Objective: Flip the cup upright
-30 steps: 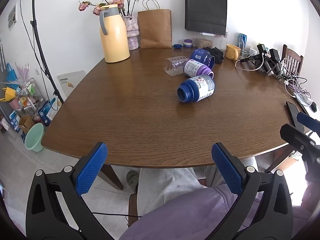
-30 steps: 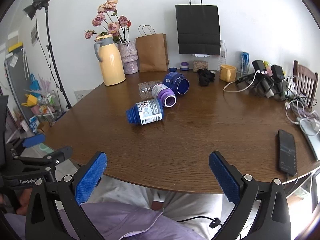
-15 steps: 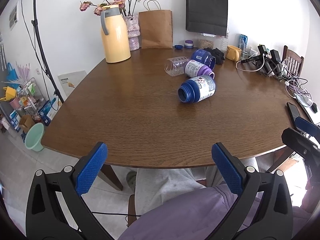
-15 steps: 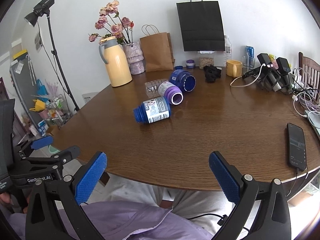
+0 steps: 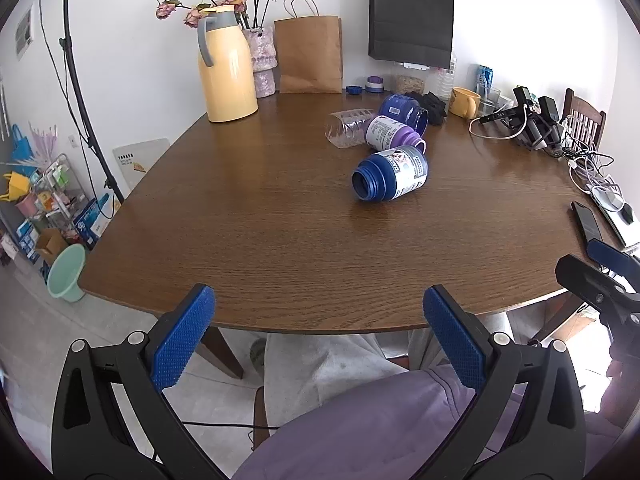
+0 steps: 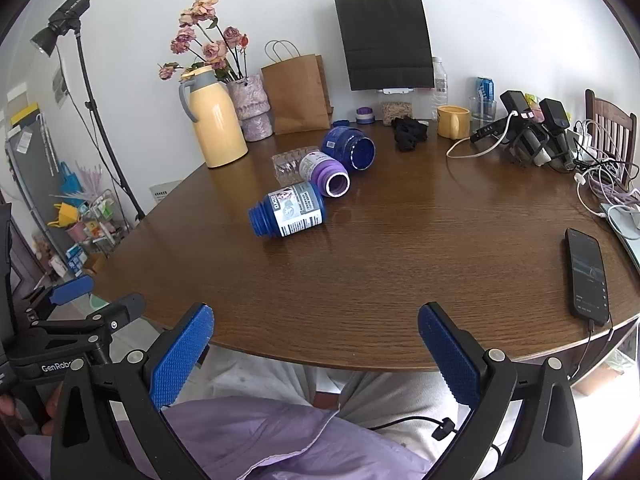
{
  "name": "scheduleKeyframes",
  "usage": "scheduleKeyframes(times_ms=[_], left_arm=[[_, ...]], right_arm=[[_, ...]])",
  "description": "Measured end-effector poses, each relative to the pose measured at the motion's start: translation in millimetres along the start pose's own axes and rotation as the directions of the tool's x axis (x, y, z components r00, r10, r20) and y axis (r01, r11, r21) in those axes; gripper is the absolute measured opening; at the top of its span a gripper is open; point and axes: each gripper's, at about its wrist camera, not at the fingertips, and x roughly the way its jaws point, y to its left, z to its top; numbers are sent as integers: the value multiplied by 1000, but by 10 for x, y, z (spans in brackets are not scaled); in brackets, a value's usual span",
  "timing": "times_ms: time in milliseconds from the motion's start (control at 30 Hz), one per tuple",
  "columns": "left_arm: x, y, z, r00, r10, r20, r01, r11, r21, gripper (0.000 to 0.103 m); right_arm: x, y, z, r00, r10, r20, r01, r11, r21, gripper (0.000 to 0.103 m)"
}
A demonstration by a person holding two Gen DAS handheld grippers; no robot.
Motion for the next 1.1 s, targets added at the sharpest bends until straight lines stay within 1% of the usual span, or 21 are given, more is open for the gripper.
scheduleKeyframes(times_ms=[633, 1100], left_arm=[[-20, -3, -22, 1000, 1, 8, -1, 1000, 8, 103], [3, 6, -10, 1000, -2, -10, 2, 1000, 1, 103]], right_arm=[[-35, -17, -13, 999, 23, 23, -23, 1000, 0, 103], [-73, -16, -2, 999, 24, 37, -24, 1000, -2, 103]])
